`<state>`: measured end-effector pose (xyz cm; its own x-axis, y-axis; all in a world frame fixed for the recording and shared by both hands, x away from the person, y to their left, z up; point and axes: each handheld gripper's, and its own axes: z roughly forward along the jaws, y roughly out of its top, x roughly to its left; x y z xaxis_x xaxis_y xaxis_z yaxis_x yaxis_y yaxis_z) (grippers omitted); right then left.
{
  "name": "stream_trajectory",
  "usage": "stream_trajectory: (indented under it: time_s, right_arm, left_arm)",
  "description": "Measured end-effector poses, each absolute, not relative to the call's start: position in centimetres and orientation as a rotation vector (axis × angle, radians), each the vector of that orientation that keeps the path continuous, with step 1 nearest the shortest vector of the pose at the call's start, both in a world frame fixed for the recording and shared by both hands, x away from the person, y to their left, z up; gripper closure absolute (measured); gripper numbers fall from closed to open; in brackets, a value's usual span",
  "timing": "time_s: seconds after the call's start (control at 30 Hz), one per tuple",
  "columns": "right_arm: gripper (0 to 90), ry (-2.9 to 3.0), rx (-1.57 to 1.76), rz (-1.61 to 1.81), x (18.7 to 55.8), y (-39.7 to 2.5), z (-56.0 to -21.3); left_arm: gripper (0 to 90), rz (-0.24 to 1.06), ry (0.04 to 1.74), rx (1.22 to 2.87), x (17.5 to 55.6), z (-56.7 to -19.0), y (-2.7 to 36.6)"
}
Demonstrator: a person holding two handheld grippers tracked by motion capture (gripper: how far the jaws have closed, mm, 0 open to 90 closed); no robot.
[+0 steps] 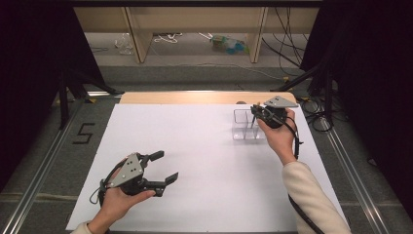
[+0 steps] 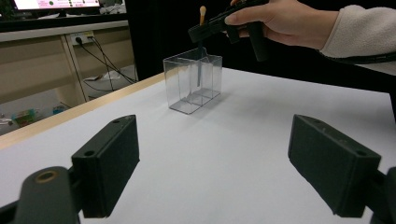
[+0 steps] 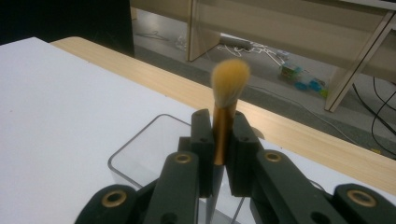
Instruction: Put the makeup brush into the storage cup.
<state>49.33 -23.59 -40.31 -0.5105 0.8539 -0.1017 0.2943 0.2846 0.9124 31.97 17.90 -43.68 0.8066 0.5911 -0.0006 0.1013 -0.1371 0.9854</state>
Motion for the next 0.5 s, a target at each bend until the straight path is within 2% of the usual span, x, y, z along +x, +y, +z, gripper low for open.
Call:
stream_trajectory:
  time_s: [0.5]
  right_arm:
    - [83.8,1.953,1.028,1.206,49.45,-23.57,-40.60]
  left_arm:
    - [16.4,0.460,0.551,1.677,31.99,-43.71,17.87]
